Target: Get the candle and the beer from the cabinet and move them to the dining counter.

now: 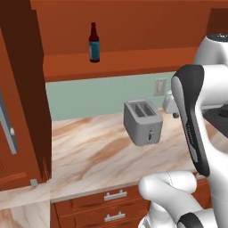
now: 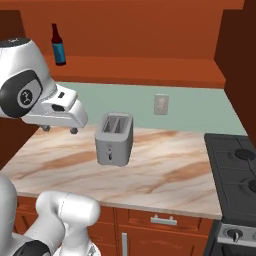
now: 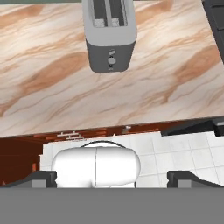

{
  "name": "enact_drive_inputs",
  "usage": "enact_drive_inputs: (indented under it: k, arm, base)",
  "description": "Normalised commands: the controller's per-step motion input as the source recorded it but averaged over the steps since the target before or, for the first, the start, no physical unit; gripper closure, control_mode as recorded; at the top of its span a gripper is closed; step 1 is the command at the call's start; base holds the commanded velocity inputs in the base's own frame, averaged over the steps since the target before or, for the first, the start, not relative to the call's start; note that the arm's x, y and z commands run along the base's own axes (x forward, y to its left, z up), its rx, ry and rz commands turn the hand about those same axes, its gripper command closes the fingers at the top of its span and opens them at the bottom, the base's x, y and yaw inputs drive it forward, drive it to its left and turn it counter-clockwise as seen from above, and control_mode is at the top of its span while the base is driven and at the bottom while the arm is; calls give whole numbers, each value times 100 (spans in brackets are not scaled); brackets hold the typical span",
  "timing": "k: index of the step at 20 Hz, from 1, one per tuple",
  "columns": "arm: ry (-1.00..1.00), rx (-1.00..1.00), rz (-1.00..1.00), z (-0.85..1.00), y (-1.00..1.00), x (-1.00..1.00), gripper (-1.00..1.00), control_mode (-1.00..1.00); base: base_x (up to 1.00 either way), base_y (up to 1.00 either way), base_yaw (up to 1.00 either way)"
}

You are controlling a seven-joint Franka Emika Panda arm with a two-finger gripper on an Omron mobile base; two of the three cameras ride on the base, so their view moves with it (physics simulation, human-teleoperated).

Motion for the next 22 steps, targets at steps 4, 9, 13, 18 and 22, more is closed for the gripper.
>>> enact_drive_inputs:
  k: [4,9,13,18,22]
  arm:
    - [0,0,0,0,0,0,-100,100]
    - [0,0,0,0,0,0,-100,100]
    - [0,0,0,0,0,0,-100,100]
    - [-4,0,0,1,0,5,-100,-100]
    - [-6,0,6,42,0,0,-100,-100]
  base:
    - [75,0,12]
    - [56,0,5]
    - [19,0,0]
    - [5,0,0]
    - [0,0,0]
